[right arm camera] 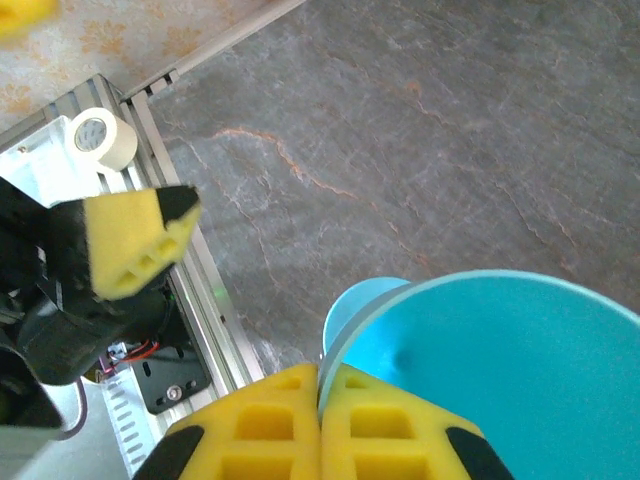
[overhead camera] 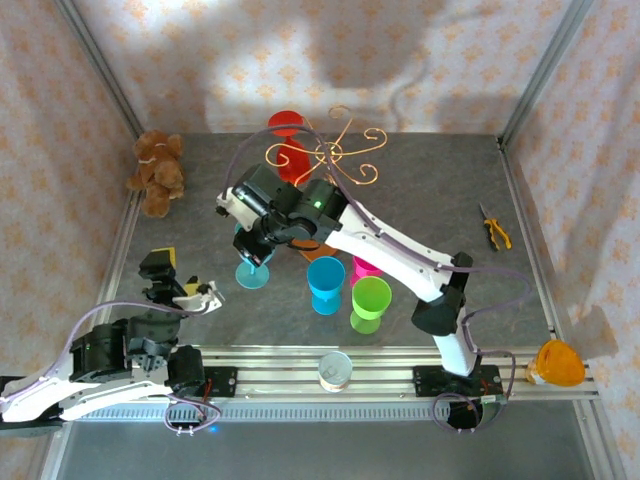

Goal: Take the wine glass off the wine glass rack

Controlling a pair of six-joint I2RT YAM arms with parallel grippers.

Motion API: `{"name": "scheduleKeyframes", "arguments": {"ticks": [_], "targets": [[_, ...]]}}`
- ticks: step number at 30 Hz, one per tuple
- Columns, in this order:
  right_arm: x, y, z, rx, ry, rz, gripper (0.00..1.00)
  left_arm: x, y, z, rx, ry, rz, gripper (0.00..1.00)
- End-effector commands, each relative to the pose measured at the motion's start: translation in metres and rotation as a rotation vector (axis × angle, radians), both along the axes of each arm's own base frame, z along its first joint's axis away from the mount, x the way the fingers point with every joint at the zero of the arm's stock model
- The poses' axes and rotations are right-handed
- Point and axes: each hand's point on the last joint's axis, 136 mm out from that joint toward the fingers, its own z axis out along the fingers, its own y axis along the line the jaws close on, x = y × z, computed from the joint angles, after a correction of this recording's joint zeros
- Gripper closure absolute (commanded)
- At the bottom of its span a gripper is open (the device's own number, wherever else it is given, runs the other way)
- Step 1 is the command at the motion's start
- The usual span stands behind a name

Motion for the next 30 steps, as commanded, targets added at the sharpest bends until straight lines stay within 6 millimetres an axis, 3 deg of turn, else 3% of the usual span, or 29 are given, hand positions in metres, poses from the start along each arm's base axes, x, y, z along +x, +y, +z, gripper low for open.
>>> {"name": "scheduleKeyframes", "arguments": {"ticks": [1, 9, 14, 18, 30], "targets": [[-0.006, -0.004, 0.034, 0.096, -0.055, -0.032, 1.0, -0.003, 0.008, 0.008, -0.078, 0.003, 0.024, 0.01], [-0.025, -0.009, 0.029, 0.102, -0.062, -0.064, 1.0, -0.003, 0.008, 0.015, -0.2, 0.006, 0.039, 0.0], [-0.036, -0.011, 0.025, 0.139, -0.063, -0.097, 1.0, -0.005, 0.005, 0.034, -0.381, 0.014, 0.019, 0.01], [-0.041, -0.013, 0.013, 0.145, -0.066, -0.137, 1.0, -0.006, 0.0, 0.052, -0.512, 0.008, -0.003, 0.01], [-0.055, -0.021, -0.03, 0.058, -0.113, -0.222, 1.0, -0.005, -0.014, 0.078, -0.788, 0.035, 0.001, 0.0]]}}
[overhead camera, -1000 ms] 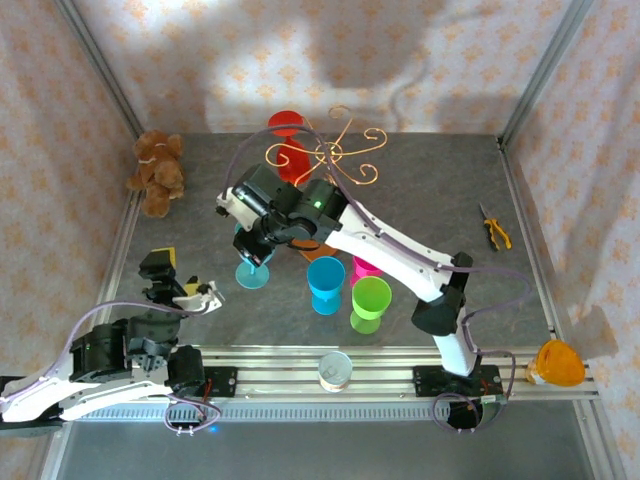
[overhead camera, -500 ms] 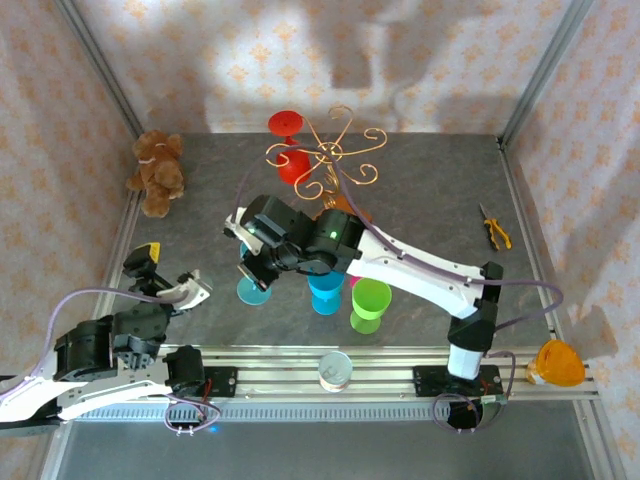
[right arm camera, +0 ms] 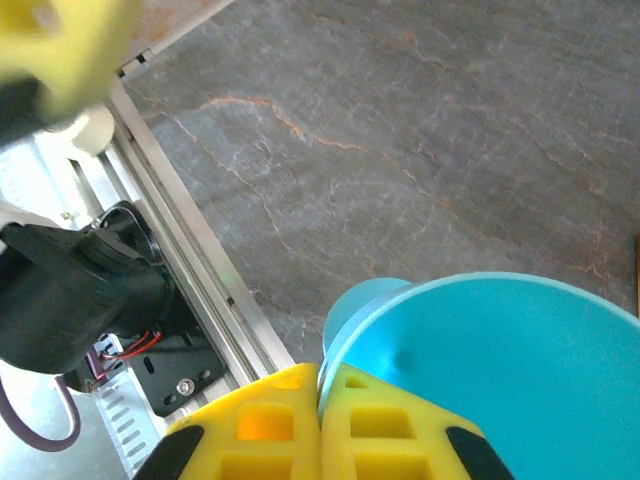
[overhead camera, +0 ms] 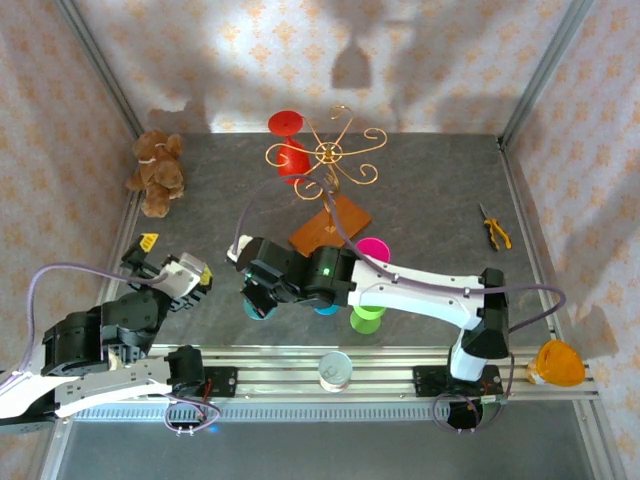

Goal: Take the wine glass off the wine glass rack

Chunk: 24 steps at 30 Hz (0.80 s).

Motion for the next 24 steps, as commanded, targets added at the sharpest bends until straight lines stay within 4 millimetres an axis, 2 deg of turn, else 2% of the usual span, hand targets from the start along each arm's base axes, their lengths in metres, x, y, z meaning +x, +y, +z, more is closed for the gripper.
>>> {"name": "scheduleKeyframes", "arguments": {"ticks": [1, 6, 13, 24], "targets": [[0.01, -0.009, 0.012, 0.043, -0.053, -0.089, 1.0, -0.002, 0.001, 0.02, -0.214, -0.008, 0.005, 0.01], [0.01, -0.016, -0.008, 0.024, -0.034, -0.133, 1.0, -0.004, 0.003, 0.031, -0.308, 0.0, 0.016, 0.01], [0.013, -0.029, -0.033, -0.028, -0.044, -0.194, 1.0, -0.001, -0.006, 0.029, -0.365, 0.024, 0.022, 0.01], [0.009, -0.031, -0.061, -0.094, -0.045, -0.207, 1.0, -0.001, -0.014, 0.029, -0.435, 0.05, 0.012, 0.01]]}}
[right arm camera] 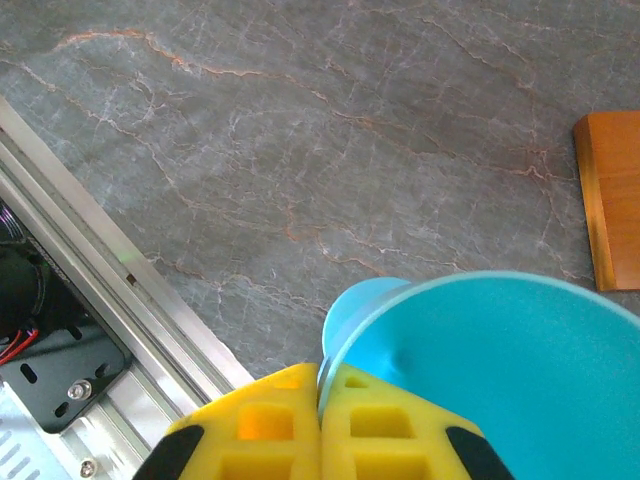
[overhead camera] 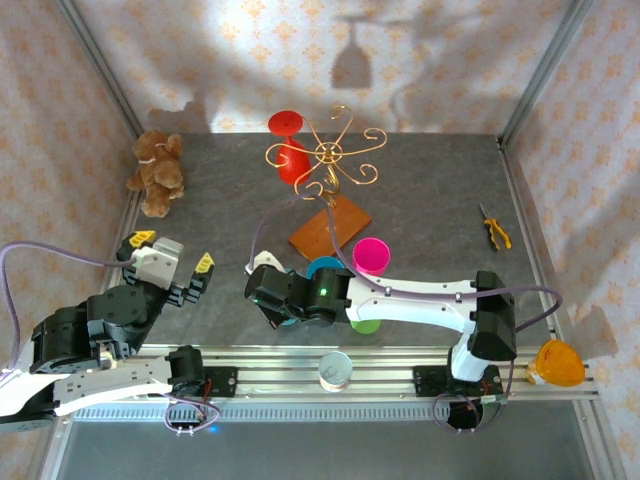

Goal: Take the wine glass off the wine glass rack

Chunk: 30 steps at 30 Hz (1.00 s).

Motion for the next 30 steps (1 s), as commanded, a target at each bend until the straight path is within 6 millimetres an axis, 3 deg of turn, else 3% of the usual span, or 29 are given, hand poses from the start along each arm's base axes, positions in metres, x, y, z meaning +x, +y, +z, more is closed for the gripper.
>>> {"name": "scheduleKeyframes", "arguments": {"ticks": [1, 24, 30], "targets": [[0.003, -0.001, -0.004, -0.007, -0.03, -0.038, 1.0, 0.0, -0.004, 0.006, -0.068, 0.008, 0.002, 0.01], [-0.001, 0.008, -0.03, -0.057, 0.002, -0.034, 1.0, -0.001, 0.0, 0.009, -0.086, 0.004, 0.008, 0.01], [-0.003, 0.009, -0.032, -0.063, 0.007, -0.03, 0.9, 0.0, 0.0, 0.007, -0.077, 0.004, 0.01, 0.01]]}}
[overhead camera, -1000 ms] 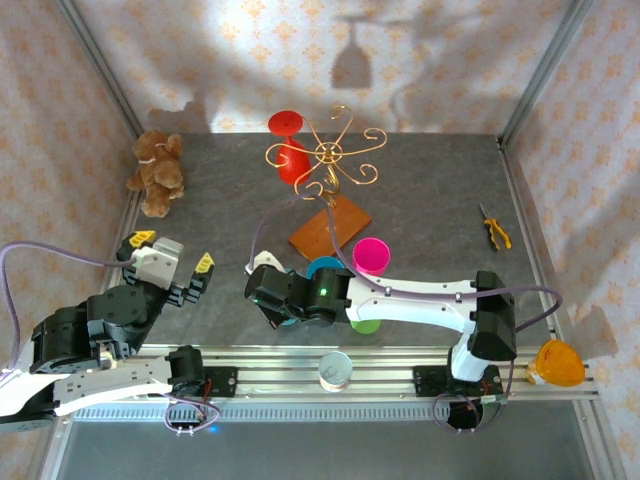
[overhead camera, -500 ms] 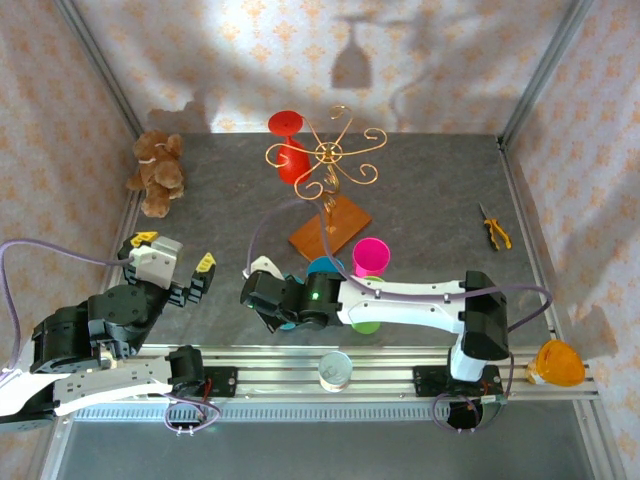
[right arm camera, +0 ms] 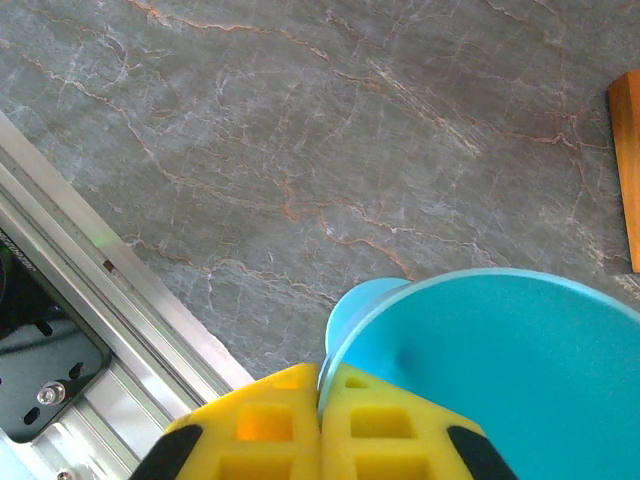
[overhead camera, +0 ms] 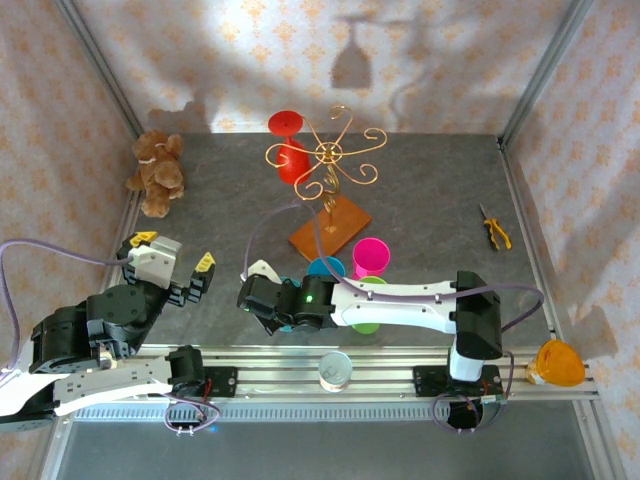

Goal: Take the wine glass off the wine glass rack

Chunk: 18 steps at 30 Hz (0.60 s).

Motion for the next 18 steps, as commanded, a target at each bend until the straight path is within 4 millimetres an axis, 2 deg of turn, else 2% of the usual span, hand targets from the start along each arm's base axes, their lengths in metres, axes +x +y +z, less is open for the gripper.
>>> {"name": "scheduleKeyframes", "arguments": {"ticks": [1, 4, 10, 18], "targets": [[0.002, 0.001, -0.001, -0.006, -0.018, -0.02, 0.87, 0.0, 0.002, 0.006, -0.024, -0.007, 0.013, 0.01], [0.002, 0.002, 0.002, -0.007, -0.022, -0.016, 0.74, 0.0, 0.001, 0.004, -0.016, -0.003, 0.005, 0.01], [0.005, 0.003, 0.015, -0.002, -0.042, -0.018, 0.65, 0.001, -0.003, 0.002, -0.005, 0.002, 0.003, 0.01], [0.008, -0.004, 0.055, 0.073, -0.086, -0.023, 0.57, 0.002, -0.007, 0.004, -0.01, 0.0, -0.001, 0.0]]}}
